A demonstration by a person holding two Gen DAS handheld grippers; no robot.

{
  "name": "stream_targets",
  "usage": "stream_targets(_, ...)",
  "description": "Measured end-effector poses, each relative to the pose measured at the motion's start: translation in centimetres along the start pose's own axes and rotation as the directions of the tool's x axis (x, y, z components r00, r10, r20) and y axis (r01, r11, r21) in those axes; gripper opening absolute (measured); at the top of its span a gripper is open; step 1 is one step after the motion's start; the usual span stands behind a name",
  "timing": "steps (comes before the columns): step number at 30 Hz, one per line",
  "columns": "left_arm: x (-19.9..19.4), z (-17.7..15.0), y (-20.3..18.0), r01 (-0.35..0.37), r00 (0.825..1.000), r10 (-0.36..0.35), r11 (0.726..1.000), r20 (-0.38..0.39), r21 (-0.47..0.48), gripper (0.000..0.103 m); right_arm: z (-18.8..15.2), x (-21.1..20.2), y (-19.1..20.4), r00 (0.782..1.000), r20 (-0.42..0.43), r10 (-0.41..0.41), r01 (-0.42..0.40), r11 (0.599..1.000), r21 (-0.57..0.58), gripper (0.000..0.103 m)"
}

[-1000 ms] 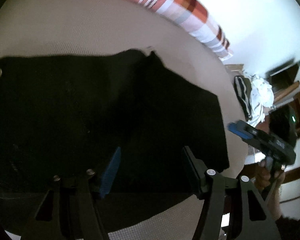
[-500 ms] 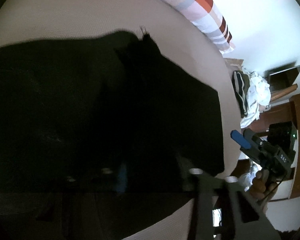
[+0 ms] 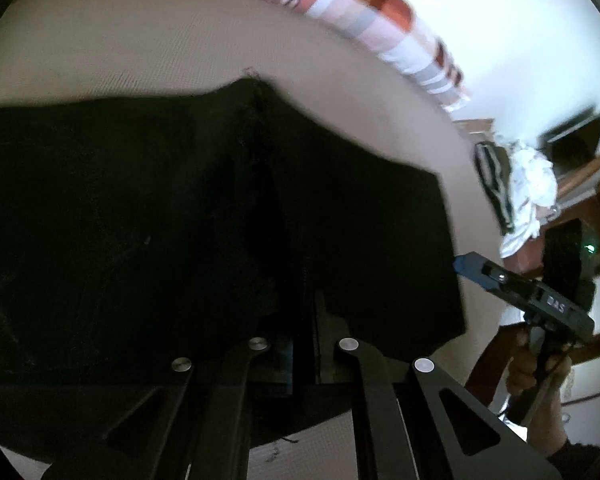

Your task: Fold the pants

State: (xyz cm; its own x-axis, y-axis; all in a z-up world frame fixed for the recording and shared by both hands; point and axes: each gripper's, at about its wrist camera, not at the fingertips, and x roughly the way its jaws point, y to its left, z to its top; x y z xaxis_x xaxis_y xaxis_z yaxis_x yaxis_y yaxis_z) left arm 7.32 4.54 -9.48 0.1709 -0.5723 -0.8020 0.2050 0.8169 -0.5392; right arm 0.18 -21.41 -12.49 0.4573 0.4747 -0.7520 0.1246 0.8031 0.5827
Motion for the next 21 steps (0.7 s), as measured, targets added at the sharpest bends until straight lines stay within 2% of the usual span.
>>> stream_targets(3, 0.9, 0.1, 0.2, -0.015, 1.0, 0.015, 1.0, -0.006, 0.003, 0.008, -0.6, 1.5, -0.4, 0.997, -0.035, -0.063, 0.062, 0.998, -0.026, 0.039)
stream_targets(6, 0.4, 0.2, -0.7, -0.079, 0.997, 0.078, 0.996, 0.012, 0.053, 0.014, -0.3, 1.6, -0.1, 0.996, -0.04, -0.078, 0.076, 0.996, -0.053, 0.039)
stream_targets(8, -0.4, 0.5, -1.1, -0.163, 0.985, 0.158, 0.983, 0.063, 0.081, 0.027, 0.4, 1.2, 0.1, 0.997, -0.027, -0.075, 0.073, 0.995, -0.064, 0.04)
stream_targets(10, -1.7, 0.7, -1.4, -0.223, 0.967, 0.205, 0.969, 0.152, 0.109, 0.029, 1.5, 0.7, 0.4, 0.994, 0.016, -0.105, 0.106, 0.99, -0.092, 0.04)
stream_targets(11, -2.1, 1.1, -1.8, -0.23, 0.961, 0.205, 0.965, 0.186, 0.123, 0.03, 2.2, 0.6, 0.6, 0.992, 0.035, -0.123, 0.126, 0.986, -0.109, 0.04)
stream_targets(15, -2.1, 3.1, -2.8, -0.23, 0.952, 0.189, 0.96, 0.24, 0.157, 0.031, 5.4, 1.0, 1.1, 0.979, 0.1, -0.176, 0.19, 0.97, -0.152, 0.04)
stream_targets(18, -0.7, 4.7, -3.7, -0.242, 0.951, 0.193, 0.951, 0.243, 0.194, 0.031, 7.1, 2.1, 0.8, 0.973, 0.105, -0.207, 0.223, 0.961, -0.165, 0.039)
stream_targets(21, 1.1, 5.9, -3.6, -0.266, 0.95, 0.216, 0.939, 0.226, 0.219, 0.031, 7.9, 4.1, 0.1, 0.965, 0.069, -0.253, 0.262, 0.95, -0.171, 0.035)
